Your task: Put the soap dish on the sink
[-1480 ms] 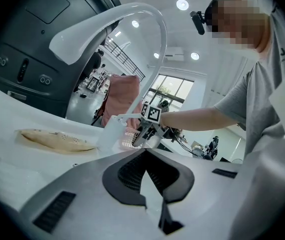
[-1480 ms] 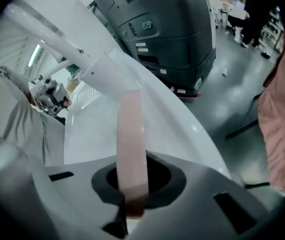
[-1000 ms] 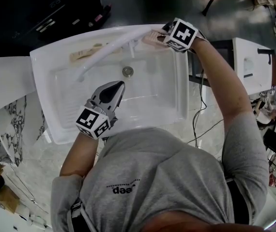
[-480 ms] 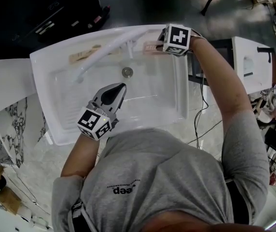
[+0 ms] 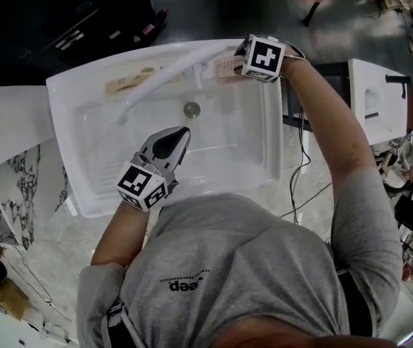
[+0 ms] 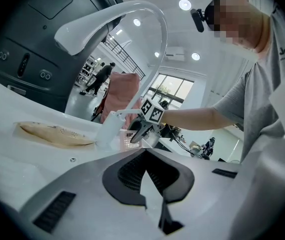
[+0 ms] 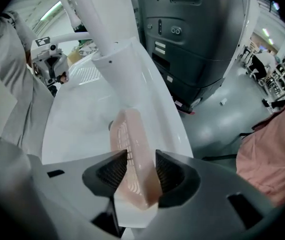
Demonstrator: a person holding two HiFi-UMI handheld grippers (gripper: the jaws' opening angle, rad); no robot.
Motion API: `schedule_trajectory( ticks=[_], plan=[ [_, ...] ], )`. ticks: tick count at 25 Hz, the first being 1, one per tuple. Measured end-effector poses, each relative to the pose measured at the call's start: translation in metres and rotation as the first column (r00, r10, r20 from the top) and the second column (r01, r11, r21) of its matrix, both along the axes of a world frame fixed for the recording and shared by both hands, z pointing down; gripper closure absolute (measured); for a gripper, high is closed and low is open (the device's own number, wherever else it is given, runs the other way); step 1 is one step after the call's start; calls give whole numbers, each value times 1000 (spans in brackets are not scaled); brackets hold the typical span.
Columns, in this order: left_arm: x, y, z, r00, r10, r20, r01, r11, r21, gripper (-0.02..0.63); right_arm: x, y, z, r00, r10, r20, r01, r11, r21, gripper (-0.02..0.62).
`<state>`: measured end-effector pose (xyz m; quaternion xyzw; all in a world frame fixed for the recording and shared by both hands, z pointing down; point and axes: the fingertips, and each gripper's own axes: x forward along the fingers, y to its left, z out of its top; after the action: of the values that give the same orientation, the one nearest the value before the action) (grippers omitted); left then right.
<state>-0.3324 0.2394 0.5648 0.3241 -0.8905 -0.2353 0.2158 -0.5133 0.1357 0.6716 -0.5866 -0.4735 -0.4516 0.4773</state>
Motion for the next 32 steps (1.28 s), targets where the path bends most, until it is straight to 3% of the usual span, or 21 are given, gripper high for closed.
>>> schedule_trajectory(
  ticks=[3, 8, 14, 21, 28, 30, 32],
  plan=[
    [1, -1, 1, 1000, 4, -1, -4, 1000, 1, 603, -7, -1, 2, 999, 28, 40, -28, 1000, 7, 330],
    [1, -2, 2, 1000, 7, -5, -7, 1000, 3, 603, -11, -1, 0, 993, 80, 82, -80, 997, -3, 316],
    [1, -3, 3, 1000, 16, -7, -16, 1000, 5, 603, -45, 0, -19, 944, 158, 290, -135, 986, -98, 314],
    [0, -10, -2, 1000, 31, 2, -31, 1000, 6, 603, -40, -4, -30, 928, 226, 297, -178, 967, -182, 322],
    [-6, -25, -17, 996, 76, 36, -76, 997, -2, 603, -26, -17, -69, 896, 359, 263, -264, 905, -334, 334],
    [-8, -33, -23, 995, 84, 46, -85, 996, 1, 602, -21, -22, -83, 878, 418, 233, -304, 863, -404, 345],
    [-5, -44, -32, 995, 81, 53, -82, 997, 4, 603, -11, -28, -98, 857, 485, 178, -353, 801, -483, 365]
  ],
)
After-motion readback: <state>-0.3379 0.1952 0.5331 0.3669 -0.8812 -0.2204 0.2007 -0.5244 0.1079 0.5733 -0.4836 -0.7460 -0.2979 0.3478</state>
